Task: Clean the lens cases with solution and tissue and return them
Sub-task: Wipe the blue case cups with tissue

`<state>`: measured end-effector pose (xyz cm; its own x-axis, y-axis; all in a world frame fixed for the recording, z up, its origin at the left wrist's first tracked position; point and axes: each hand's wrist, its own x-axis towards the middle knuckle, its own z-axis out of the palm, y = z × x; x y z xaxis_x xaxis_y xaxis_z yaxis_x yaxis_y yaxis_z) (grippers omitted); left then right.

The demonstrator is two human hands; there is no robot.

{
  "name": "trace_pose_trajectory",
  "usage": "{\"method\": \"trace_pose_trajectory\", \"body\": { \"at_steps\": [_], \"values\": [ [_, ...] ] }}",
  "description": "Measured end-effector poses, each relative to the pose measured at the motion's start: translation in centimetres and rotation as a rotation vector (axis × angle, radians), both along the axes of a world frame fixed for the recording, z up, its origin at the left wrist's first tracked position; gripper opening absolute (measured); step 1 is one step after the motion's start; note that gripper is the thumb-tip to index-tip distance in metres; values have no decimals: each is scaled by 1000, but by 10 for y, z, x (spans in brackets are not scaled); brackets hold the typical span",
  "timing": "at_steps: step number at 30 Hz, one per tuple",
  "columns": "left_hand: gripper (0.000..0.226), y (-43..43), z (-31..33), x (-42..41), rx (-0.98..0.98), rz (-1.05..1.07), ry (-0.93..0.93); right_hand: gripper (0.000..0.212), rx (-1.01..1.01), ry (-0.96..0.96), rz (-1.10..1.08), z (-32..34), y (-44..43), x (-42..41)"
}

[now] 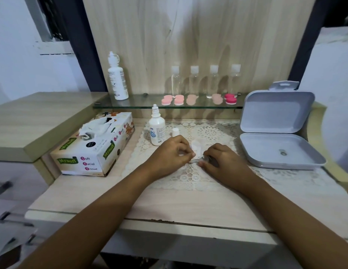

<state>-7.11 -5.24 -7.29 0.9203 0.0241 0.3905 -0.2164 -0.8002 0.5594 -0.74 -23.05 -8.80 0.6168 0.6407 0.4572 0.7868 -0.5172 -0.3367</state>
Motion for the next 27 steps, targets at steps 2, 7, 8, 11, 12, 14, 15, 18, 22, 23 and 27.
{"method": "trace_pose_trajectory", "body": {
  "at_steps": [2,7,8,11,12,14,15,18,22,23,27],
  "values": [
    [15,2,-2,-2,98,-18,-39,27,6,3,7,0,0,0],
    [27,7,-2,-8,196,-95,-36,26,-3,12,10,-1,0,2],
    [26,8,-2,-7,187,-107,-34,26,-4,16,14,-2,0,2],
    [29,12,-4,-6,184,-110,-6,26,-11,25,18,-1,0,2],
    [29,14,-5,-5,201,-112,-2,25,-7,29,19,-1,0,2],
    [26,16,-7,-5,249,-121,-26,25,2,33,20,-1,0,2],
    [24,17,-7,-6,276,-123,-49,25,4,32,19,-1,0,2],
    [22,17,-5,-6,355,-141,-124,24,7,36,19,-2,0,3],
    [23,18,-3,-6,410,-181,-142,27,1,42,22,-2,0,4],
    [25,19,-3,-6,434,-183,-143,27,0,43,21,-2,0,4],
    [33,16,-3,-6,617,-153,-207,30,-16,51,18,-2,-1,4]
  ]
}}
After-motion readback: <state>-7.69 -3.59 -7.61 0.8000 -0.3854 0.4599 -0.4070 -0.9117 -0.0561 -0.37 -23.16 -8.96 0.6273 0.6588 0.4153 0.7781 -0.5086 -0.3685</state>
